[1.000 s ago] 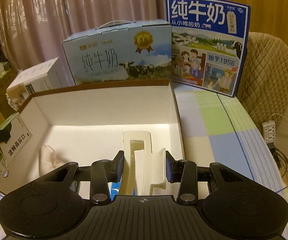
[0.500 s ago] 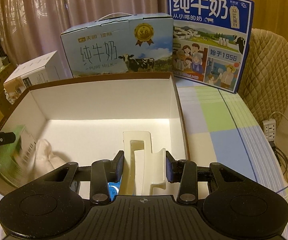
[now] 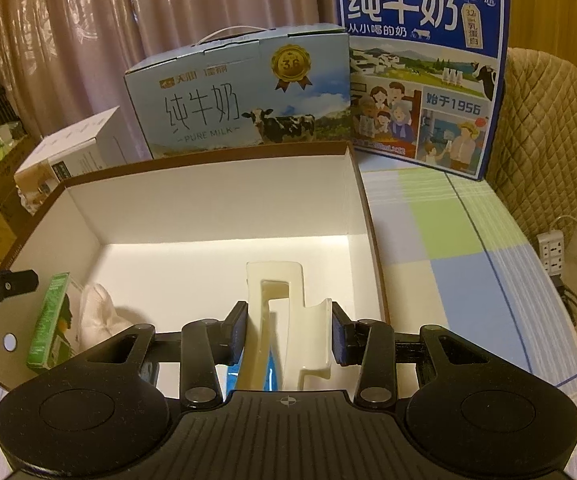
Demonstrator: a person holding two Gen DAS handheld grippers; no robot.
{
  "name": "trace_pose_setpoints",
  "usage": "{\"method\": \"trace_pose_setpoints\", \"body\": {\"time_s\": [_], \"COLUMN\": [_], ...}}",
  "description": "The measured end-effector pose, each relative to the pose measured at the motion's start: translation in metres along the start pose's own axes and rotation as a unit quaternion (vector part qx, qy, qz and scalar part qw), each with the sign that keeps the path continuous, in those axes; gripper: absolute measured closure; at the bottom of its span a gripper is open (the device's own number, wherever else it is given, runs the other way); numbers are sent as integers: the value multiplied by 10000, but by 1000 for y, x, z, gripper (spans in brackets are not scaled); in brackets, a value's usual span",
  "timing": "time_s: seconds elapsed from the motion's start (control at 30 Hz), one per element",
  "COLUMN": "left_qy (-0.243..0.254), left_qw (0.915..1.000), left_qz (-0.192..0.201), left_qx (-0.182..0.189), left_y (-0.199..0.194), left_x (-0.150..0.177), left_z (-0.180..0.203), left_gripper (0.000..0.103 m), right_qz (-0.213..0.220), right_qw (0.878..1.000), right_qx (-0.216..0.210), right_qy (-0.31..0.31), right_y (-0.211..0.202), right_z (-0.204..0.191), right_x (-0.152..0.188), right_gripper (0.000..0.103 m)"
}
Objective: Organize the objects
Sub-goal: 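Lower the clip and green box into the box and open both grippers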
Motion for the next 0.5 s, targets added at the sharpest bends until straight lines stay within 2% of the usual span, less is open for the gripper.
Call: {"method": "trace_pose_setpoints", "body": {"time_s": [0.1, 0.27, 0.5], "left_qy": [8, 1, -23], "left_qw": [10000, 10000, 10000], "left_qz": [18, 44, 63], "left_qx": [3, -16, 40], "left_y": [-2, -6, -17], "left_x": [0, -1, -3], "left_z": [0, 1, 4], "left_gripper": [64, 56, 56], "right_qz": [49, 202, 286], "right_qw": [10000, 9998, 9994], "right_qx": [4, -65, -170], "right_qy": [4, -40, -67], "right_y": [-1, -7, -21], "right_z": [-1, -2, -5], "right_x": [-2, -5, -7], "right_gripper": [64, 56, 55]}}
Point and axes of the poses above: each gripper's, at about its wrist camera, not at the fingertips, and y roughly the way its jaws point, z to its right, x to its underside, the point moved 5 cm from there along y, roughly the way its jaws point, and after that the axes turned 9 degrees about y, right-handed, at the moved point
